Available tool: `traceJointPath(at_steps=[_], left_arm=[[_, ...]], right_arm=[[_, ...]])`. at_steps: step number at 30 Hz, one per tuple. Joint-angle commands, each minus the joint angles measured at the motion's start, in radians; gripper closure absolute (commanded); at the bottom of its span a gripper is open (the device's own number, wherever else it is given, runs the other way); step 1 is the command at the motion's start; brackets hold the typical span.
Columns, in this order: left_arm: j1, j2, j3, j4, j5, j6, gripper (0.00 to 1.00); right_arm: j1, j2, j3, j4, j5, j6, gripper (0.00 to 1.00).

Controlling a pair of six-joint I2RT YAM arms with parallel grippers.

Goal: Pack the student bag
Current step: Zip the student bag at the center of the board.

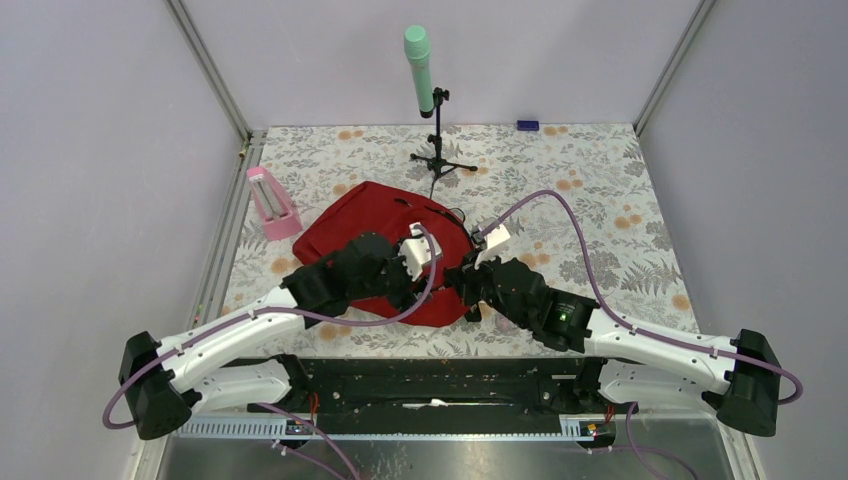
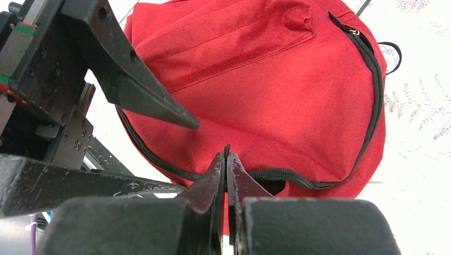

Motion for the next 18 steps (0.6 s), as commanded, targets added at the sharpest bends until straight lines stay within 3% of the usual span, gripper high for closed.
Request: traceJointPath(at_steps=[1, 6, 11, 12, 16, 18], left_arm=[[-0.022, 0.026, 0.057, 0.020, -0.064, 0.000, 0.47], [-0.038, 0.049, 0.056, 0.020, -0.064, -0.013, 0.50], [-0.044, 0.058, 0.051, 0.020, -0.066, -0.033, 0.44], [-0.046, 0.061, 0.051, 0.020, -0.065, -0.035, 0.47], [-0.050, 0.057, 0.049, 0.018, -0.076, -0.047, 0.77], [-0.052, 0.042, 0.042, 0.019, -0.091, -0.054, 0.85]], right_arm=[[-0.008, -0.006, 0.040, 0.019, 0.027, -0.001, 1.00], [-0.008, -0.008, 0.042, 0.009, 0.044, 0.000, 1.00], [-0.007, -0.010, 0.043, 0.000, 0.072, 0.004, 1.00], [-0.008, -0.010, 0.044, 0.000, 0.075, 0.006, 1.00], [-0.008, 0.002, 0.044, -0.003, 0.098, 0.008, 1.00], [-0.008, 0.007, 0.057, -0.029, 0.149, 0.009, 1.00]])
